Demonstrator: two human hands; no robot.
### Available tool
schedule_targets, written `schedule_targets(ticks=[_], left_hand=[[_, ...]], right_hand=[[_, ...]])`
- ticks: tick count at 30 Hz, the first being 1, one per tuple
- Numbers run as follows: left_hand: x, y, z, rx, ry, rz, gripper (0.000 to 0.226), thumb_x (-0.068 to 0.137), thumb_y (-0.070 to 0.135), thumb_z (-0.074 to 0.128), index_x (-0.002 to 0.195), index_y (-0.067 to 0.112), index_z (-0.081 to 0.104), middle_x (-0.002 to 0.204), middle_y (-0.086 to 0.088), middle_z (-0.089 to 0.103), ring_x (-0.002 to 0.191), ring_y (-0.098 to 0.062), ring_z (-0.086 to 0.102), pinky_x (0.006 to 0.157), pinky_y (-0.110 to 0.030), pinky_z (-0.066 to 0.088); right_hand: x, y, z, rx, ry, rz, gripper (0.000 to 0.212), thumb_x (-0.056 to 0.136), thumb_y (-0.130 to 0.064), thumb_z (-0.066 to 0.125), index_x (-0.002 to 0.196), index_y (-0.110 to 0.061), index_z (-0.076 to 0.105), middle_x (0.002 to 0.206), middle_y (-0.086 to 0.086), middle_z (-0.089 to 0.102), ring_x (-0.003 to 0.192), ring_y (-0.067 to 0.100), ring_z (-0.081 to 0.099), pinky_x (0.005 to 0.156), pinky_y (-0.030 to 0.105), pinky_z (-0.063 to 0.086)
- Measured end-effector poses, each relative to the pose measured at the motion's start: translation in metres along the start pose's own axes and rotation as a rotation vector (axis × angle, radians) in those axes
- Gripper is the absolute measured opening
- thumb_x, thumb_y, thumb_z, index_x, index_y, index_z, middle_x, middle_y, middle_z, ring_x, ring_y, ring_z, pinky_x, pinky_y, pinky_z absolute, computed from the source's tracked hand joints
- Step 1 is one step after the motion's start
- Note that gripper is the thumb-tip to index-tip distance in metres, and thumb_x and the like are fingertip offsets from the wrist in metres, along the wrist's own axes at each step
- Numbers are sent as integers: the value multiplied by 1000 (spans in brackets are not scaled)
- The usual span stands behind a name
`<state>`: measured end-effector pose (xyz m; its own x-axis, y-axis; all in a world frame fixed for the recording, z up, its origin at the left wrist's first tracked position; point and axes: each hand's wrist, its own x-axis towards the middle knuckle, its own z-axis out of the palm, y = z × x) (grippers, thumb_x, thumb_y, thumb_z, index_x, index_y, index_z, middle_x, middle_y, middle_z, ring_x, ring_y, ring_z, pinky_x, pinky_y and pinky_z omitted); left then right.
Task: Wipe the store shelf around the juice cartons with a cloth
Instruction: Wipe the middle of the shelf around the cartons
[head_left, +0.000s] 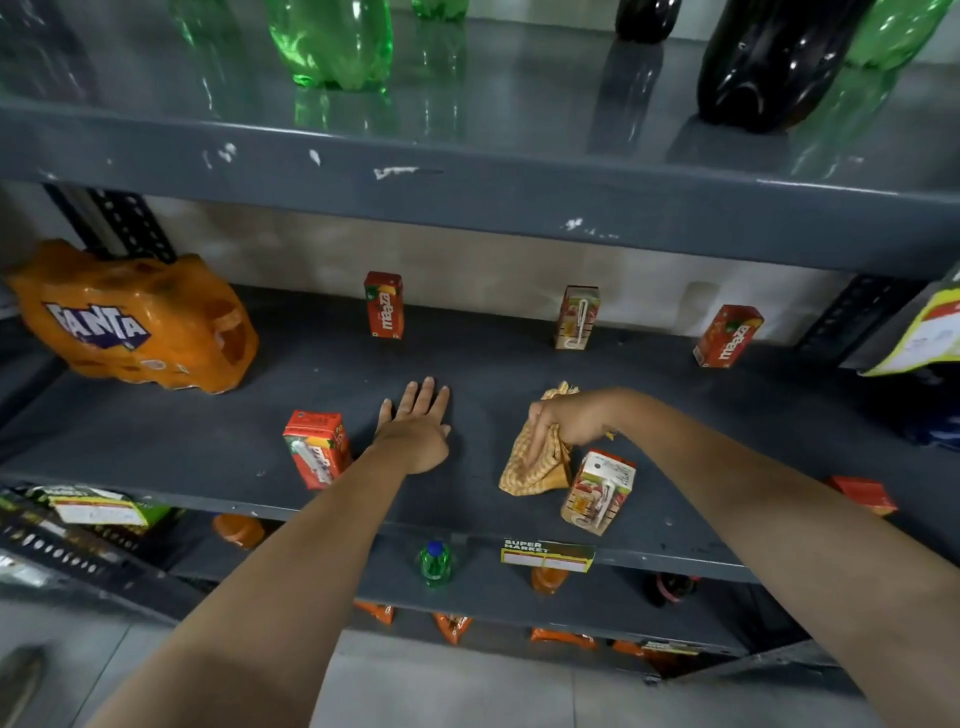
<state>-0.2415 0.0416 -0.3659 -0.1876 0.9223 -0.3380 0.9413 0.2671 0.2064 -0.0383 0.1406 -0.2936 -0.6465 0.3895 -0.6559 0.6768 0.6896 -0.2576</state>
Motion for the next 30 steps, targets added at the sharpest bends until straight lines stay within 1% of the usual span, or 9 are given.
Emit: schedule_targets(ticks=[4,7,10,12,15,18,23,26,30], left_hand=[[0,-1,0,15,-6,0,61,101,29,25,150,23,-12,158,0,-22,146,-21,-18,118,-48,-6],[-1,-1,0,23,-12,-2,61,102,28,24,150,23,-12,158,0,-22,146,-21,-18,118,-48,-6],[-1,-1,2,23,3,1,60,102,29,23,150,22,-12,158,0,-22,146,-20,-18,118,-47,-6],[-1,-2,4,18,12,3,59,102,29,22,150,22,-11,159,0,-21,146,-20,-18,118,-47,-6],[-1,-2,5,12,18,2,59,102,29,22,150,22,-11,159,0,-21,146,-20,-18,119,-47,-6],[0,-1,6,14,24,-1,60,102,28,22,150,22,-12,158,0,-21,146,-20,-19,119,-47,-6],[0,-1,7,12,32,0,60,102,28,22,150,22,-11,159,0,-21,146,-20,-18,119,-47,-5],[1,-2,8,18,40,4,59,102,28,23,151,22,-11,159,-1,-20,146,-20,-18,119,-48,-4],[0,0,10,19,56,-9,59,102,27,22,150,21,-10,159,0,-20,146,-20,-17,118,-47,-5]], right_hand=[[4,25,3,-27,69,65,58,83,9,43,112,-32,71,130,-3,46,122,22,42,111,35,33],[-9,59,12,27,148,158,58,80,7,44,109,-35,71,139,1,48,126,27,44,111,44,35],[-32,100,37,129,246,148,58,85,3,52,83,-51,71,115,-2,69,105,22,64,96,44,50],[-55,106,56,228,312,91,58,84,5,58,88,-51,72,109,1,73,100,21,68,94,42,52],[-89,101,84,220,361,233,44,88,3,52,113,-28,70,126,7,61,121,26,53,106,36,38],[-115,84,114,184,394,333,54,91,-4,45,116,-48,64,139,-3,45,132,22,38,116,43,19],[-148,41,147,257,317,234,65,91,-1,45,97,-65,55,121,-12,44,117,13,43,105,27,34],[-161,25,128,345,311,242,27,92,-37,48,108,-42,68,114,-4,55,108,13,54,98,27,42],[-148,52,97,307,674,489,45,81,-43,47,116,-22,66,108,6,60,101,24,61,85,32,49]])
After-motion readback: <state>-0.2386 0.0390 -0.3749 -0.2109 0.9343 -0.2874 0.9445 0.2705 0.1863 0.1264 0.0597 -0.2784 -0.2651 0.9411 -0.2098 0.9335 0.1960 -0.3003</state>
